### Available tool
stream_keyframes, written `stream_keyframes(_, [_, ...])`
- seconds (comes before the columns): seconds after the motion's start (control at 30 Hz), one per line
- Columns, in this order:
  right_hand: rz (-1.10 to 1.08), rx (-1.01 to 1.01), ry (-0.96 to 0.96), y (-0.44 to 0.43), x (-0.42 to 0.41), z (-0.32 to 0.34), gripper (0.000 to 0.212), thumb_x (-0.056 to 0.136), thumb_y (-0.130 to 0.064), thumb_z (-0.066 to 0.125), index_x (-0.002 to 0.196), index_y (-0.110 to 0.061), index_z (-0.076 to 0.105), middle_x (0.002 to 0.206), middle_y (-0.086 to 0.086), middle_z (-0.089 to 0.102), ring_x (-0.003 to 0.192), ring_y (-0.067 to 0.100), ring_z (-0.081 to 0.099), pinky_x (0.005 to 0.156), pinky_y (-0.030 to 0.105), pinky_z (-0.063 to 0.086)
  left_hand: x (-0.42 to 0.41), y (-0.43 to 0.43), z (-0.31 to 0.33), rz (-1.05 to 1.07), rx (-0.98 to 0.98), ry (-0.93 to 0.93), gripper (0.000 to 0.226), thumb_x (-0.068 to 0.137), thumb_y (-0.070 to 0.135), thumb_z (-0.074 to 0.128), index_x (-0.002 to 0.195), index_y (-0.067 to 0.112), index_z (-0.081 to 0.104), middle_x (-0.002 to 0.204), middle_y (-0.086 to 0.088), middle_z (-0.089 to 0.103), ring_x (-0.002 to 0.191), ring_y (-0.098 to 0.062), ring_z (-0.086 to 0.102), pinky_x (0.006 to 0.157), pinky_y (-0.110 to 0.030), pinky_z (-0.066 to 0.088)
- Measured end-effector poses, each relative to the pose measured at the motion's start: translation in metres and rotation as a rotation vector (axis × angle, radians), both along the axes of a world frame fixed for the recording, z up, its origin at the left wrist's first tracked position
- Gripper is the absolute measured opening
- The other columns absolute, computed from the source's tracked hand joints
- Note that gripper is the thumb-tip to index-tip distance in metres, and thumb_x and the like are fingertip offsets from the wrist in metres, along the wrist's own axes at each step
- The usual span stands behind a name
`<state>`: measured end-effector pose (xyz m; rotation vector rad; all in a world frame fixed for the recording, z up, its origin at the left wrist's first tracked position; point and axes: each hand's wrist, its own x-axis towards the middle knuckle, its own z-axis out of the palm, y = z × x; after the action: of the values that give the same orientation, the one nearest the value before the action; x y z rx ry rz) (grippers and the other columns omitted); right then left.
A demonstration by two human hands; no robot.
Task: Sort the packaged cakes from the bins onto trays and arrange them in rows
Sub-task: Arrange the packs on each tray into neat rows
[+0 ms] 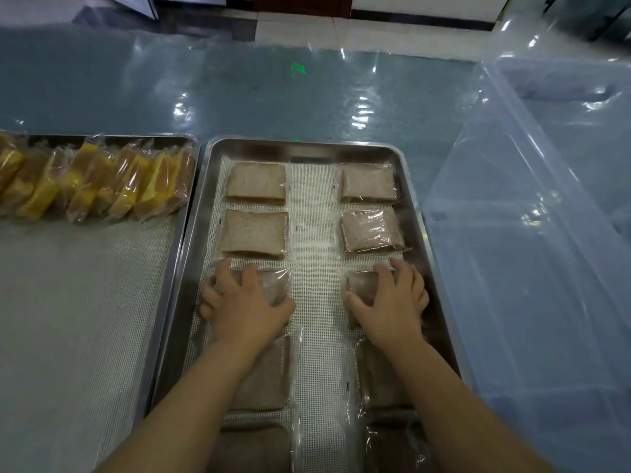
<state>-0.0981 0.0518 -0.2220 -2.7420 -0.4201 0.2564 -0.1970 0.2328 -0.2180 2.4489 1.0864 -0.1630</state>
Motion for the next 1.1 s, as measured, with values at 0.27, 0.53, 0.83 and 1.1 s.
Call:
stream_keyframes(0.27, [-0.013,-0.031,0.005,0.001,0.012,0.006,0.072,0.079,-0.071,0.048,0.135,-0.026,0.040,0.151,0.005,0.020,0.139,0.028,0.010,0.111,0.052,0.011,0.003,0.013,0.000,-0.079,-0.015,0.066,0.093,0.069,0.079,0.050,0.142,0.029,0.021,0.151,-0.003,-0.006,0.134,-0.042,0.006,0.110,-0.058,0.019])
stream_keyframes(0.53, [-0.083,-0.065,-0.007,0.038,0.064,0.020,0.087,0.077,-0.072,0.050,0.141,-0.018,0.027,0.149,0.017,0.020,0.137,0.037,0.017,0.111,0.051,0.017,0.002,0.020,0.002,-0.060,0.020,-0.012,0.090,0.072,0.077,0.049,0.142,0.025,0.026,0.149,-0.003,0.004,0.134,-0.037,0.011,0.111,-0.055,0.019])
stream_keyframes(0.83, [-0.165,-0.300,0.104,0.053,0.073,0.017,0.086,0.075,-0.074,0.047,0.142,-0.023,0.026,0.145,0.019,0.027,0.130,0.042,0.028,0.104,0.058,0.021,0.012,0.041,0.003,-0.076,0.201,-0.248,0.038,0.091,0.033,0.054,0.129,0.024,0.054,0.141,-0.010,0.031,0.124,-0.037,0.026,0.105,-0.055,0.027])
stream_keyframes(1.1, [-0.153,-0.226,0.084,0.048,0.074,0.010,0.083,0.076,-0.072,0.050,0.139,-0.021,0.031,0.145,0.021,0.023,0.130,0.043,0.024,0.105,0.054,0.021,0.038,0.072,0.003,-0.234,0.015,-0.158,0.048,0.090,0.034,0.059,0.137,0.029,0.048,0.151,0.001,0.026,0.137,-0.026,0.012,0.115,-0.045,0.019])
